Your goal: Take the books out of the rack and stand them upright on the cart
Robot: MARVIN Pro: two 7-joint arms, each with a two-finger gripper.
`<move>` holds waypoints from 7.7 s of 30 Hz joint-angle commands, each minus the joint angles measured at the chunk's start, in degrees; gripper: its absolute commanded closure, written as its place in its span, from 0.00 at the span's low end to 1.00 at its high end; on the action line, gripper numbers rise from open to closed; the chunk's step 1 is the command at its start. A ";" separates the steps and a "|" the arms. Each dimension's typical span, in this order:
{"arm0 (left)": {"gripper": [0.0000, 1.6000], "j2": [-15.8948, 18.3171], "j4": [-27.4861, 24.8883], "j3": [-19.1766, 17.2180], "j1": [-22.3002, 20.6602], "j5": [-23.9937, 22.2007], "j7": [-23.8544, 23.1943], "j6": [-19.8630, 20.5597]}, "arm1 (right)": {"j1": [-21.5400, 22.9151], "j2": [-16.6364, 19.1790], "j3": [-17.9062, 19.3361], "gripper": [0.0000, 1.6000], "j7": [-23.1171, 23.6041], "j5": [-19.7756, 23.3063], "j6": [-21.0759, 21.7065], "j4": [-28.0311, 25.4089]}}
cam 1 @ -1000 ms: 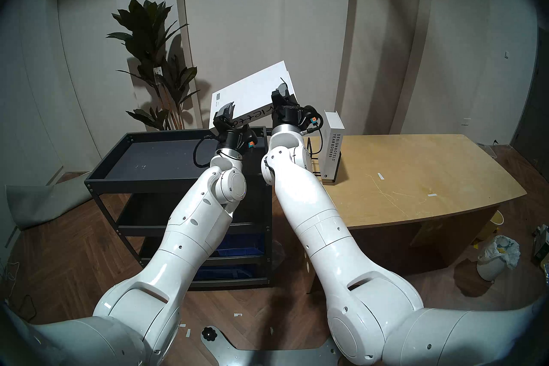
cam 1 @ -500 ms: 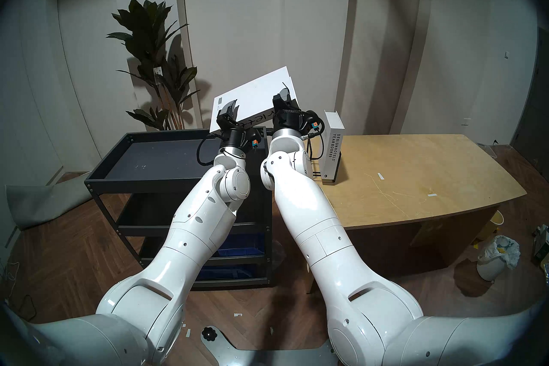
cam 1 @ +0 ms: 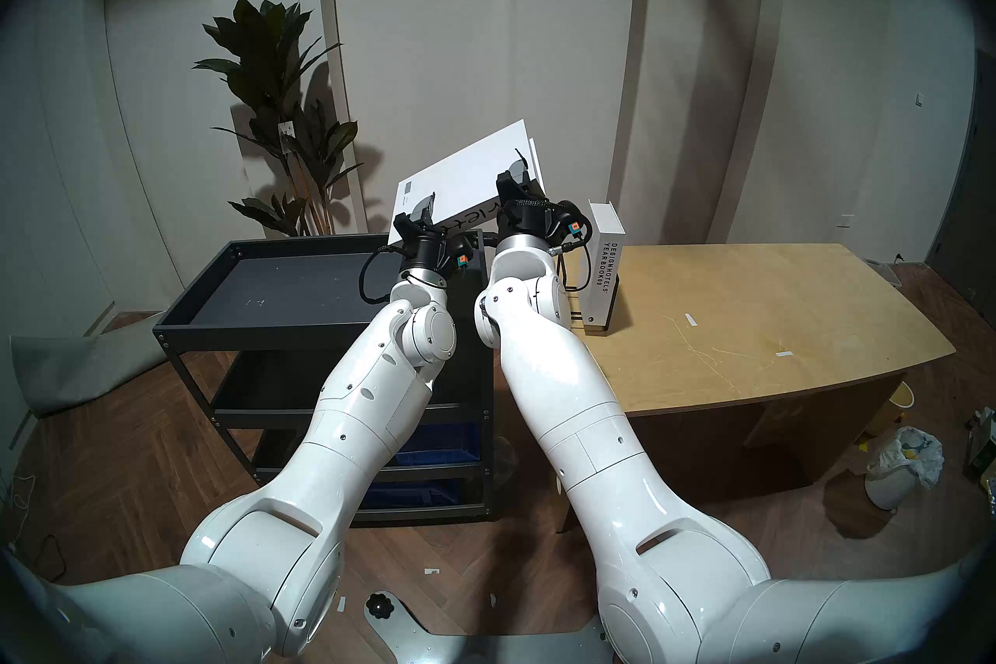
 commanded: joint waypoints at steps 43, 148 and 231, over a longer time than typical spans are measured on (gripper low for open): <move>1.00 -1.52 -4.19 -21.83 -4.27 -27.38 -16.28 3.13 | -0.86 16.80 13.66 0.00 -7.11 -21.69 -2.90 -29.08; 0.96 0.64 49.85 -27.95 -36.21 -41.91 -14.13 6.06 | -41.40 28.94 39.36 0.00 -5.75 -35.58 38.75 -61.05; 0.00 3.19 51.21 -29.83 -34.79 -43.15 -11.23 1.99 | -39.81 29.70 38.00 0.00 -1.58 -33.72 38.50 -58.79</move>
